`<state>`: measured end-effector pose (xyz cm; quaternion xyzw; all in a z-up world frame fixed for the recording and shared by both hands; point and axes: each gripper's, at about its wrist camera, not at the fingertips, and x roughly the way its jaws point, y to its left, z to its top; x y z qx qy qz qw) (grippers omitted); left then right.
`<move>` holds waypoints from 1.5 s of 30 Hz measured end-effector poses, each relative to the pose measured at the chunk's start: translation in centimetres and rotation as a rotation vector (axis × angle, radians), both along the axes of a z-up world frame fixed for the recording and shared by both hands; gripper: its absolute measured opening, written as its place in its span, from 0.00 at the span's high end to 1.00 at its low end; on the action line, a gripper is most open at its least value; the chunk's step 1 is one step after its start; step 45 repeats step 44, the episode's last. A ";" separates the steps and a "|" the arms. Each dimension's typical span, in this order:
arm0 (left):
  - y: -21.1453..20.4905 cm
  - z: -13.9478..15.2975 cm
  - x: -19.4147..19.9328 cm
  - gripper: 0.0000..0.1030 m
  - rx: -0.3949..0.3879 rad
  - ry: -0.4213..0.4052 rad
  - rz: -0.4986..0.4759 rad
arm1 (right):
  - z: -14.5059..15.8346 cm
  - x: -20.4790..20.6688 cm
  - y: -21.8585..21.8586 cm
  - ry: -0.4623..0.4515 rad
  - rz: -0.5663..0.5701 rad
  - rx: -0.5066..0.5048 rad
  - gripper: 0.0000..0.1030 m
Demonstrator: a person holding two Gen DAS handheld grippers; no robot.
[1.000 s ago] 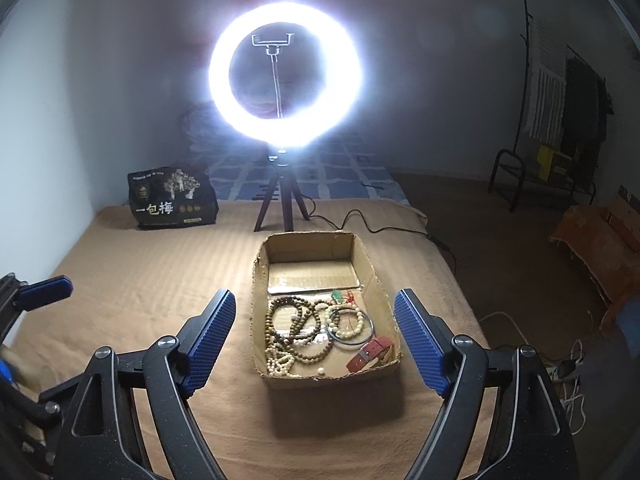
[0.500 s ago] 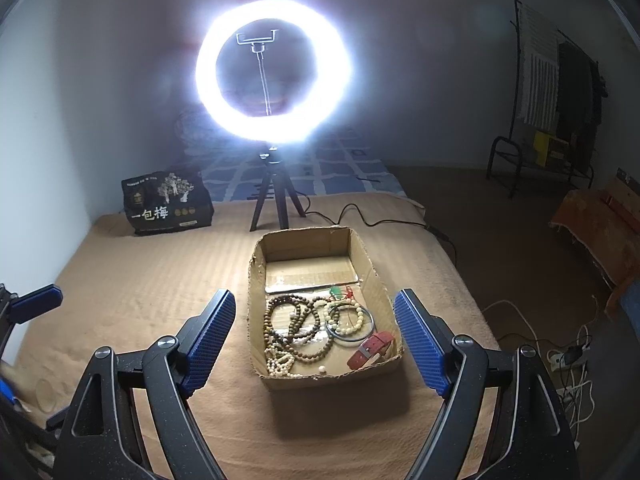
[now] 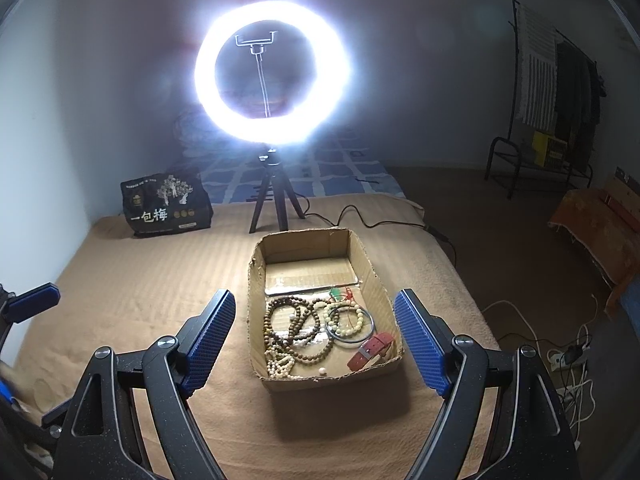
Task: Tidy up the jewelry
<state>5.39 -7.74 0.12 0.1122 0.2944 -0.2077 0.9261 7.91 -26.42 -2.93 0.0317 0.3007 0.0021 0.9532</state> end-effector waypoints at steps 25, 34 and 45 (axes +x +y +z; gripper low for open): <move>-0.1 0.2 0.1 0.02 -0.020 0.024 0.001 | -0.1 -0.1 0.1 0.003 0.002 -0.002 0.20; -0.1 0.4 0.0 0.02 -0.037 0.039 0.033 | 0.0 -0.3 0.0 0.005 0.009 0.000 0.20; 0.0 0.5 -0.6 0.02 -0.028 -0.002 0.059 | -0.2 0.0 0.1 0.019 0.026 -0.005 0.20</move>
